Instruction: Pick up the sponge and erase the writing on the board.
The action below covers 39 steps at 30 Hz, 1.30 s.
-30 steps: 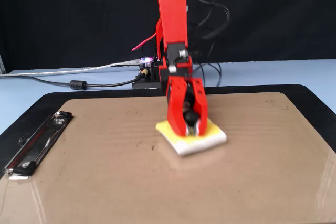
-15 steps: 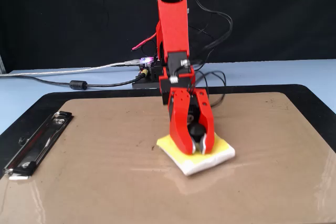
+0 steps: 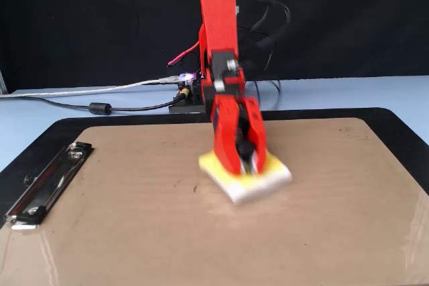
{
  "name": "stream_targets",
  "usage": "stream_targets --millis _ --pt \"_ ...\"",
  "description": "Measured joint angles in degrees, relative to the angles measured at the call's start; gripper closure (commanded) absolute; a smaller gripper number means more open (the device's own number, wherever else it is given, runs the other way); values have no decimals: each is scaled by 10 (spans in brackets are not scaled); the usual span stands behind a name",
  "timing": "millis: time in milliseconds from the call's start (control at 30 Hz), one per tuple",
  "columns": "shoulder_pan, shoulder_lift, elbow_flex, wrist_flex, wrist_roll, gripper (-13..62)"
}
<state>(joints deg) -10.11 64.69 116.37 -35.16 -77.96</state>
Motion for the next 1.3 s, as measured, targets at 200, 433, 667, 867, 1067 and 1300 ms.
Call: stream_targets --millis 200,433,667,867,1067,1300 --pt "45 -40 -11 -1 -1 574" --pt "150 236 301 6 15 574" --pt "205 145 172 7 30 574" --pt "206 5 27 -3 35 574" --pt "200 132 210 -4 35 574" --pt "174 -2 27 -2 35 574"
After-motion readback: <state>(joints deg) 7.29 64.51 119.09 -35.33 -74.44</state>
